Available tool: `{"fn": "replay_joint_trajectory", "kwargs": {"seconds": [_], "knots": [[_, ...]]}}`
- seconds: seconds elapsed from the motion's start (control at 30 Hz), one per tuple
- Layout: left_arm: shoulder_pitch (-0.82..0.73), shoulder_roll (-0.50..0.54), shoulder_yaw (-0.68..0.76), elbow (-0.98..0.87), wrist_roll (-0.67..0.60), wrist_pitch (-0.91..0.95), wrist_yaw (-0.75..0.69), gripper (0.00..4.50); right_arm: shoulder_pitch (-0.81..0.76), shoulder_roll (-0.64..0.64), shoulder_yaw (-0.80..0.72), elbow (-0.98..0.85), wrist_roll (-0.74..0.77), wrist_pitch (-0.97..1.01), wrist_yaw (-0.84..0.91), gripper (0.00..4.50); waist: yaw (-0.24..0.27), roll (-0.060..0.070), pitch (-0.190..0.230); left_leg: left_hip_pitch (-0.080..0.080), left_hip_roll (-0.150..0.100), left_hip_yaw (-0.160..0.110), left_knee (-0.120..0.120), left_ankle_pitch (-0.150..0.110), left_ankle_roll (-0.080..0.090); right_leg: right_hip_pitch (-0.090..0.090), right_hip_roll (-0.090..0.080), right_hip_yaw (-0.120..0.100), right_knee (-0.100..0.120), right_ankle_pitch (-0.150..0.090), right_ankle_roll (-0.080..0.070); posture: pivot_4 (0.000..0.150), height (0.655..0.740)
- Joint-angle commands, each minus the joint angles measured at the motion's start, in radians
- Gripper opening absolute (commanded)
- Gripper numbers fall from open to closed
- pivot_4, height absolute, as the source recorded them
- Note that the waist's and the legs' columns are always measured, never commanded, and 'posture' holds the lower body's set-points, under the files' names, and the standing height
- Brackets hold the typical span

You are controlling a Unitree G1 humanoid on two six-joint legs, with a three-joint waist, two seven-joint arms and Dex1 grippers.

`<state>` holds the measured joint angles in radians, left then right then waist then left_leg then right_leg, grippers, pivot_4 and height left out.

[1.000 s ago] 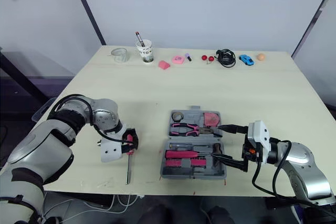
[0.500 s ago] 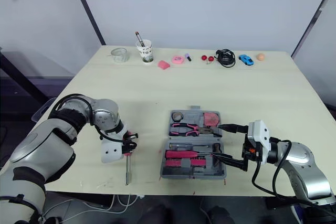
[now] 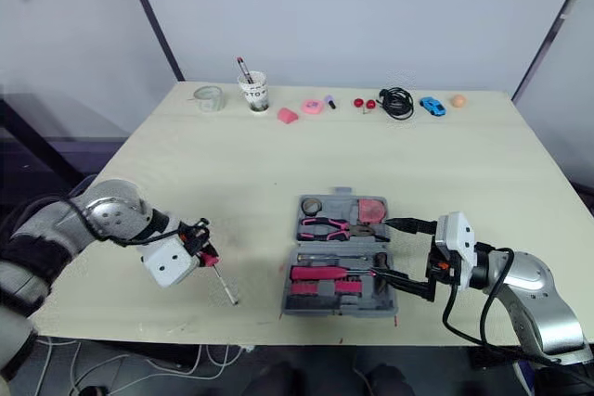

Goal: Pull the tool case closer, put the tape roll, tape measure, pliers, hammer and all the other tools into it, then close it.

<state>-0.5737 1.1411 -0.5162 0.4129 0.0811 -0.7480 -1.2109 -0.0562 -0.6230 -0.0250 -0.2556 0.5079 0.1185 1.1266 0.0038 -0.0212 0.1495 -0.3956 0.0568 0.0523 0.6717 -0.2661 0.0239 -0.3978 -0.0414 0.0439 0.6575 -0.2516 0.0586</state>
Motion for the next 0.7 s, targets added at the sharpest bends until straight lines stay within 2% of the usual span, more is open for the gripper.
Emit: {"fn": "replay_joint_trajectory", "kwargs": {"seconds": [0.03, 0.17, 0.23, 0.37, 0.53, 0.7], "knots": [[0.147, 0.052, 0.165, -0.231, -0.113, 0.349, 0.085, 0.4, -0.013, 0.0, -0.012, -0.015, 0.009, -0.017, 0.004, 4.5, 0.0, 0.0, 0.0, 0.0, 0.0, 0.0, 0.001, 0.0, 0.0, 0.0, 0.0, 0.0, 0.0, 0.0, 0.0, 0.15, 0.74], [0.331, 0.039, 0.335, -0.447, -0.212, 0.73, 0.203, 0.4, -0.02, -0.001, -0.005, 0.003, 0.01, -0.027, 0.023, 4.5, 0.002, 0.0, 0.0, 0.0, 0.0, 0.0, 0.001, 0.0, 0.0, 0.0, 0.0, 0.0, 0.001, 0.0, 0.0, 0.15, 0.74], [0.426, -0.005, 0.429, -0.562, -0.304, 0.92, 0.277, 0.4, -0.031, -0.003, 0.001, 0.023, 0.008, -0.036, 0.039, 4.5, 0.003, 0.0, 0.0, 0.0, 0.0, -0.001, 0.001, 0.0, 0.0, 0.0, 0.0, 0.0, 0.001, 0.0, 0.0, 0.15, 0.74], [0.528, -0.095, 0.572, -0.749, -0.398, 1.25, 0.415, 0.4, -0.053, -0.005, 0.004, 0.056, 0.004, -0.048, 0.064, 4.5, 0.003, 0.0, 0.0, 0.0, 0.0, 0.0, 0.001, 0.0, 0.0, 0.0, 0.0, 0.0, 0.0, 0.0, 0.0, 0.15, 0.74], [0.541, -0.271, 0.715, -0.931, -0.54, 1.739, 0.639, 0.4, -0.069, -0.002, 0.011, 0.081, 0.003, -0.055, 0.088, 4.5, 0.007, 0.0, 0.0, 0.001, 0.0, -0.001, 0.001, 0.0, 0.0, 0.0, 0.001, 0.0, 0.001, 0.0, 0.0, 0.15, 0.74], [0.484, -0.416, 0.768, -1.015, -0.571, 2.053, 0.785, 0.4, -0.078, 0.005, 0.018, 0.094, -0.004, -0.061, 0.097, 4.5, 0.007, -0.001, 0.0, 0.001, -0.001, -0.002, 0.001, 0.0, 0.0, 0.0, 0.001, 0.0, 0.001, 0.0, 0.0, 0.15, 0.74]]}}
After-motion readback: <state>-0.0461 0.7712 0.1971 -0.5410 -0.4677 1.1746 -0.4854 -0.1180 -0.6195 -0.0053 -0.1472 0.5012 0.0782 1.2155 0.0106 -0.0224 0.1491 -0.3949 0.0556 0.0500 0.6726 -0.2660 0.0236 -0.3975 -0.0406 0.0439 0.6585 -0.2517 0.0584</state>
